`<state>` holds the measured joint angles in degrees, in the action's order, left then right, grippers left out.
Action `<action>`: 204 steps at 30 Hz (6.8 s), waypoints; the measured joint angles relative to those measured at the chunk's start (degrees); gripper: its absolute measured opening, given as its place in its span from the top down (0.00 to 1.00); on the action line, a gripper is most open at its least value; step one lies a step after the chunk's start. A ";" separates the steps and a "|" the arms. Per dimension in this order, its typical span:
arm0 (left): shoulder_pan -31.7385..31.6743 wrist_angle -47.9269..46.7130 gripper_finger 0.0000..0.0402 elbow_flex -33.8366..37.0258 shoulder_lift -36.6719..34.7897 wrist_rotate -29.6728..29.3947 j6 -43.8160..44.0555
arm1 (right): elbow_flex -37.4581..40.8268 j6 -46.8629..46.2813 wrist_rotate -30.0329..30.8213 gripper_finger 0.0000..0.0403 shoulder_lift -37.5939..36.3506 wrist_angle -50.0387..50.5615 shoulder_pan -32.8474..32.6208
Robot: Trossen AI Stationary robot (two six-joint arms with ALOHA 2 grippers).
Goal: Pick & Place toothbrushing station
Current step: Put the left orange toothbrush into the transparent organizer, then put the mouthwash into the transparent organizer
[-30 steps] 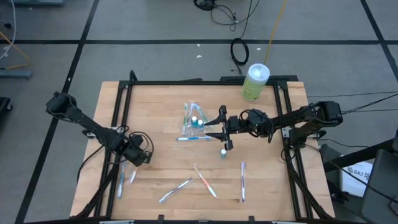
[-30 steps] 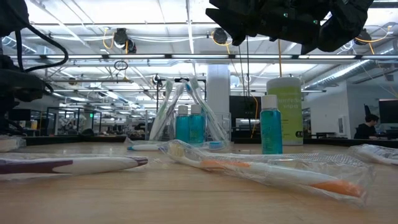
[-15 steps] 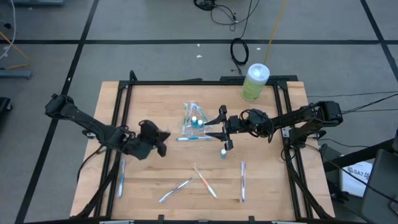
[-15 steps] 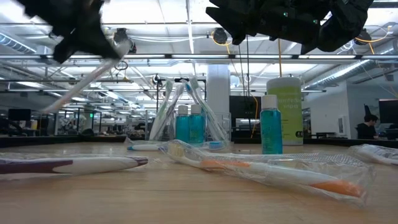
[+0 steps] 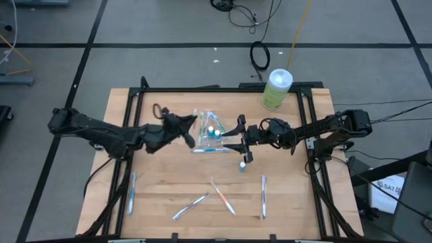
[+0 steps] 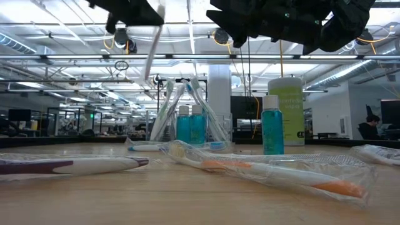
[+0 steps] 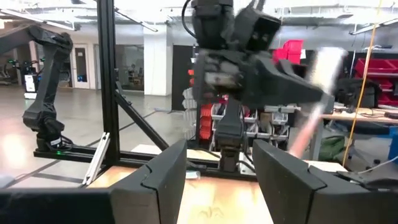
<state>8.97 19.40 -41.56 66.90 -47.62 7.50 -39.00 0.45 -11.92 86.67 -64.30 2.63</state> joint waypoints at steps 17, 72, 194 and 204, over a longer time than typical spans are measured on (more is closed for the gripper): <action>-9.03 3.85 0.99 0.02 20.99 9.90 12.99 | 0.00 -2.84 -0.07 0.56 0.00 7.16 -0.11; -4.73 -22.72 0.55 0.02 1.81 25.16 13.01 | -0.24 2.63 -5.98 0.54 -1.18 12.30 -5.95; -1.82 -34.60 0.55 0.04 -14.65 21.63 9.10 | -10.97 -2.40 23.61 0.75 14.58 26.32 0.79; -1.82 -34.63 0.55 0.04 -14.65 21.86 9.76 | -10.97 -0.96 19.21 0.70 15.43 27.33 1.11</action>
<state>7.16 -15.23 -41.52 52.25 -25.76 17.26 -49.98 -0.51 7.29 102.10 -36.97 3.75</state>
